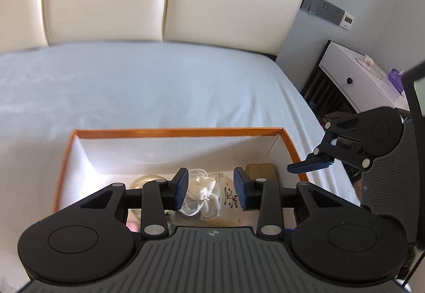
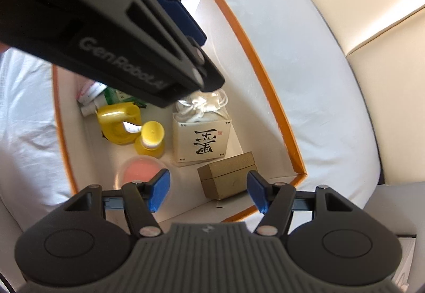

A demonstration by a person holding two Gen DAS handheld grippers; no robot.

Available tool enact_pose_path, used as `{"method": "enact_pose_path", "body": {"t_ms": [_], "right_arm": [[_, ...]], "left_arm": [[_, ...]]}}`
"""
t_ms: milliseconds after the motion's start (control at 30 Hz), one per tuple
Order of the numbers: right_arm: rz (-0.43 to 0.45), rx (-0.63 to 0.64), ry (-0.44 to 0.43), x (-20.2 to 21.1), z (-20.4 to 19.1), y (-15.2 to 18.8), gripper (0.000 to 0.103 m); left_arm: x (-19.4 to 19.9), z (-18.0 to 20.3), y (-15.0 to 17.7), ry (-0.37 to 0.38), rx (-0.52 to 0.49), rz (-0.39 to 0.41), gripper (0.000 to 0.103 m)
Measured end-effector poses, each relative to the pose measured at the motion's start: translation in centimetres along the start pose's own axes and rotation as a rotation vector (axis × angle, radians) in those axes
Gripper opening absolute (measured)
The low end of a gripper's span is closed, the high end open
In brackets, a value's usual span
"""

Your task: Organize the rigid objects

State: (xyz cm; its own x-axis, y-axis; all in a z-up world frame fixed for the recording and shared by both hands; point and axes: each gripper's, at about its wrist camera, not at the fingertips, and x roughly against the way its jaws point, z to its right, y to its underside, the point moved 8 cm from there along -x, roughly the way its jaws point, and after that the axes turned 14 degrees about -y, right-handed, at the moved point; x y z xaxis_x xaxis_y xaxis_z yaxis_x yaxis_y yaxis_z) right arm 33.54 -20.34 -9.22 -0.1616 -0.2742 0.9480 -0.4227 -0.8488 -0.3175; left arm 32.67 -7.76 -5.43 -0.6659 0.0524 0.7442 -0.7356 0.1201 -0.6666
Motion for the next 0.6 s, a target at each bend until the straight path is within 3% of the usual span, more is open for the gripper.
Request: {"method": "enact_pose_path", "body": {"t_ms": [167, 333, 600], "right_arm": [[0.057, -0.06, 0.035, 1.4, -1.3, 0.0, 0.064], [0.15, -0.202, 0.094, 2.9, -2.8, 0.2, 0.064], [0.428, -0.436, 0.211, 6.3, -6.4, 1.2, 0.068]], "left_arm": [[3.4, -0.2, 0.9, -0.052, -0.014, 0.095, 0.042], [6.5, -1.3, 2.1, -0.105, 0.003, 0.183, 0.042], [10.1, -3.2, 4.2, -0.174, 0.027, 0.31, 0.042]]}}
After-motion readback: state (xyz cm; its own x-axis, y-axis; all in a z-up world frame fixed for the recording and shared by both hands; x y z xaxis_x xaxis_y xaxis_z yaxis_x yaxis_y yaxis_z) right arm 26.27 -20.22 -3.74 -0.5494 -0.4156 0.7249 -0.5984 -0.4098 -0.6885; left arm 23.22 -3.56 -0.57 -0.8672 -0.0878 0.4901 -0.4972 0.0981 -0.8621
